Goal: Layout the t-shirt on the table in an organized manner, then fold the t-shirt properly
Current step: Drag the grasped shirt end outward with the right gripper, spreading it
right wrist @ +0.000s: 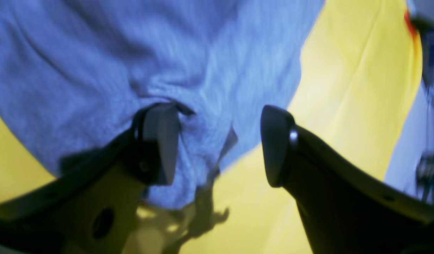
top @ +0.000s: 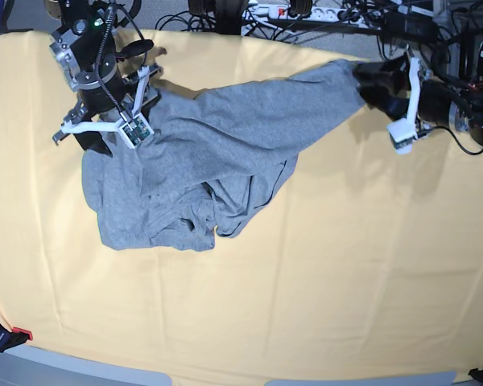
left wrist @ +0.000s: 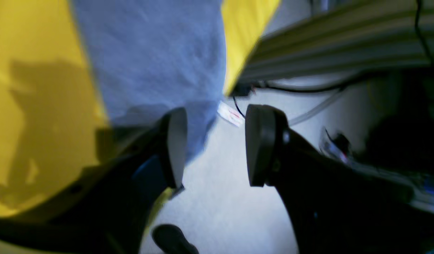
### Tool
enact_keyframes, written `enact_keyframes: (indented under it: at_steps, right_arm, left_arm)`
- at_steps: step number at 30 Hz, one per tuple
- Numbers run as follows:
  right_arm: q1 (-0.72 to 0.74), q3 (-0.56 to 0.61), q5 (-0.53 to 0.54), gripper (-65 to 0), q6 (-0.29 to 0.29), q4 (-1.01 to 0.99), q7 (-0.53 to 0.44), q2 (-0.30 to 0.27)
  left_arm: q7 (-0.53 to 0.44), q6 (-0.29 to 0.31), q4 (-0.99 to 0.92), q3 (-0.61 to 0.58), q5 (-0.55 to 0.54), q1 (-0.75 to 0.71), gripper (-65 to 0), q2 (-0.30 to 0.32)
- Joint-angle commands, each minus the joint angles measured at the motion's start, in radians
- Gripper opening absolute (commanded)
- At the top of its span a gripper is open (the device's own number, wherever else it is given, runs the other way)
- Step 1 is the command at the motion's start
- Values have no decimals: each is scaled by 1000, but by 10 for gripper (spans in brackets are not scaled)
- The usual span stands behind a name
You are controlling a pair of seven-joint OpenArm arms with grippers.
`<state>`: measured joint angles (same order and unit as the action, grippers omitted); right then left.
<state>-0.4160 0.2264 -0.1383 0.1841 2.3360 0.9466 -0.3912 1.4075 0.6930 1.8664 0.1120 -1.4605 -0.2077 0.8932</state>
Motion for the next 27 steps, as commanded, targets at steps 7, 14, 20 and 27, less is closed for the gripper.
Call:
enact_keyframes:
  at_steps: [7,14,20,27]
  right_arm:
    - [111,-5,32,-275,-4,20,-42,-100]
    - [145,-5,187,-275,49,20,-67,-150]
    - [214,-5,362,-275,105,-16,-187,-145]
    - [414,-5,532,-275,154,-299,-188,-116]
  left_arm:
    - [-11,5,11,253,-23,5,-366,-52]
    - [-11,5,0,315,-23,-19,-366,-85]
    - [-11,5,-3,316,-23,-47,-366,-149]
    - [-11,5,-3,315,-23,-64,-366,-235]
